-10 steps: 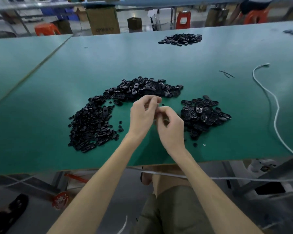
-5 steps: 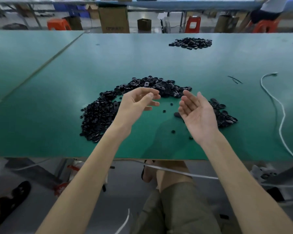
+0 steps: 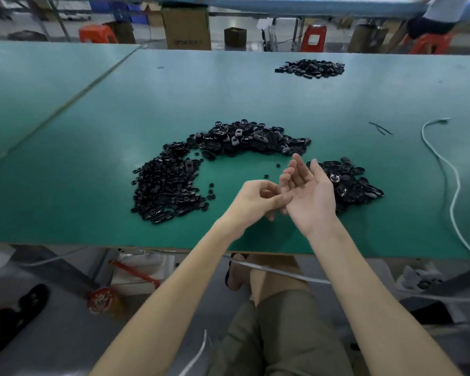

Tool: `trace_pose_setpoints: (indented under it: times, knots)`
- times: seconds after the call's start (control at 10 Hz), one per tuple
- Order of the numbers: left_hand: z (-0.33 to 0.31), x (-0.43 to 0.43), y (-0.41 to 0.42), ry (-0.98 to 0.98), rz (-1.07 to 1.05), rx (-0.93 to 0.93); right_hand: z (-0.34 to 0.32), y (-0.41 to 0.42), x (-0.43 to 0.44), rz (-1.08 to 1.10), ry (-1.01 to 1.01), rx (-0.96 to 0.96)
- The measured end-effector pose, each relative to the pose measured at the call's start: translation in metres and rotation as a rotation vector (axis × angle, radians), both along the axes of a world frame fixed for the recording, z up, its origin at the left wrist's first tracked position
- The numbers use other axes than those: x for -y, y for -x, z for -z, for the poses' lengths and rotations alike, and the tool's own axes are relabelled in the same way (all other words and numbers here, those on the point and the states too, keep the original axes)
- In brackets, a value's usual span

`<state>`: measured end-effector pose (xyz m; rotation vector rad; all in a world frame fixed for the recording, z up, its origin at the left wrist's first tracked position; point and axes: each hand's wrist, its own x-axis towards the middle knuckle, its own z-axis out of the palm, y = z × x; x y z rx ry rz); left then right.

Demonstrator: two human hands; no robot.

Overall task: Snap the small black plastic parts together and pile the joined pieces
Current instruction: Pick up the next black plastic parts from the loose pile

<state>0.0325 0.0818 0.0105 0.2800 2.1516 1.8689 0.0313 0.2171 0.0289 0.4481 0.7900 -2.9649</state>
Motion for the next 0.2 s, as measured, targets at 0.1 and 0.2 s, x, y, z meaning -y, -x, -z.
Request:
trace_pose_setpoints:
  times: [0.1, 0.2]
  knots:
    - [0.0060, 0.0055, 0.0054, -0.043, -0.054, 0.007, 0.0037, -0.0004, -0.0080, 0.002, 0.034, -0.010]
    - [0.0034, 0.0148, 0.0072, 0.048, -0.062, -0.056, 0.0009, -0.0050, -0.0110, -0.027, -0.109, -0.018]
